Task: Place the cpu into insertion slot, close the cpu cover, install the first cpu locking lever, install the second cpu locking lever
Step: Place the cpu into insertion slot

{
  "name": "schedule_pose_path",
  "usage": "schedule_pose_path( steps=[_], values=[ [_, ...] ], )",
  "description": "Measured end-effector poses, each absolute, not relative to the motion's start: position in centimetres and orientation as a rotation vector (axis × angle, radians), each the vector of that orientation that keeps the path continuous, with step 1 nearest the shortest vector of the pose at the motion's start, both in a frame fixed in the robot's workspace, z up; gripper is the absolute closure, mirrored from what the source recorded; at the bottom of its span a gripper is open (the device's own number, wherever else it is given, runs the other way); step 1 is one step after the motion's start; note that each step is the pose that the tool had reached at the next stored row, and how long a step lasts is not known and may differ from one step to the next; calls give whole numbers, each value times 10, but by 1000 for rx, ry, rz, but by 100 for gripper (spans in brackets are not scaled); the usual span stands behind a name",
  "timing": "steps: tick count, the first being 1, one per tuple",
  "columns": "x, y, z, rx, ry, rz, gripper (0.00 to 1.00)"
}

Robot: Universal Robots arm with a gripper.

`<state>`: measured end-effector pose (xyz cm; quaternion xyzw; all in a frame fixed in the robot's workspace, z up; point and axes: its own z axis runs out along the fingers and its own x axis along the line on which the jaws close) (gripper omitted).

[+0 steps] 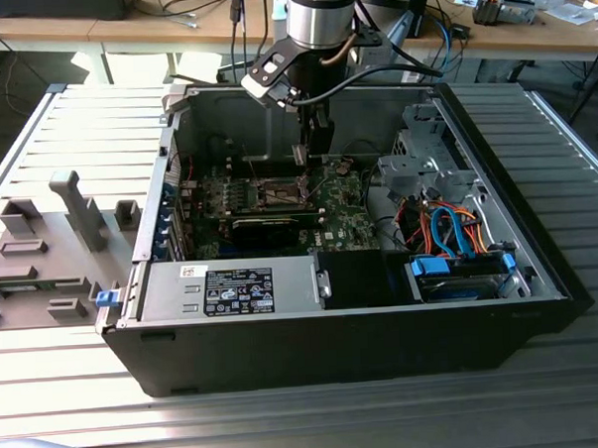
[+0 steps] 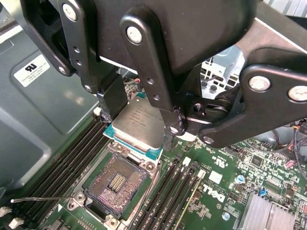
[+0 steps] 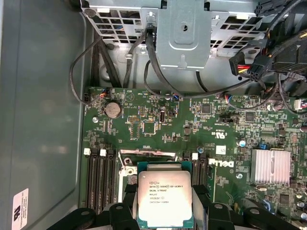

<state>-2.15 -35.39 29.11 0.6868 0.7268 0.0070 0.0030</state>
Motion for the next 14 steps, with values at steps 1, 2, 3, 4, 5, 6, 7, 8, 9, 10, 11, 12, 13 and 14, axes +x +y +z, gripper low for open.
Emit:
schedule_pose_path(
  steps=[1,2,3,4,5,6,7,8,9,10,11,12,13,14],
  values=[
    [-22,-354,291,2154,2279,22,46],
    [-22,-354,291,2154,2279,22,46],
    [-22,-354,290,2154,2279,22,46],
    [-22,-354,290,2154,2279,22,46],
    [-22,-354,290,2154,2279,22,46],
    [-22,-354,290,2154,2279,22,46],
    [-21,-354,290,2154,2279,22,46],
    [-22,-354,290,2154,2279,22,46],
    [-21,-354,290,2154,2279,22,46],
    [-22,-354,289,2154,2279,22,46],
    [-22,-354,289,2154,2279,22,46],
    [-22,-354,289,2154,2279,22,46],
    [-22,-354,289,2154,2279,22,46],
    [-22,-354,289,2154,2279,22,46]
  ],
)
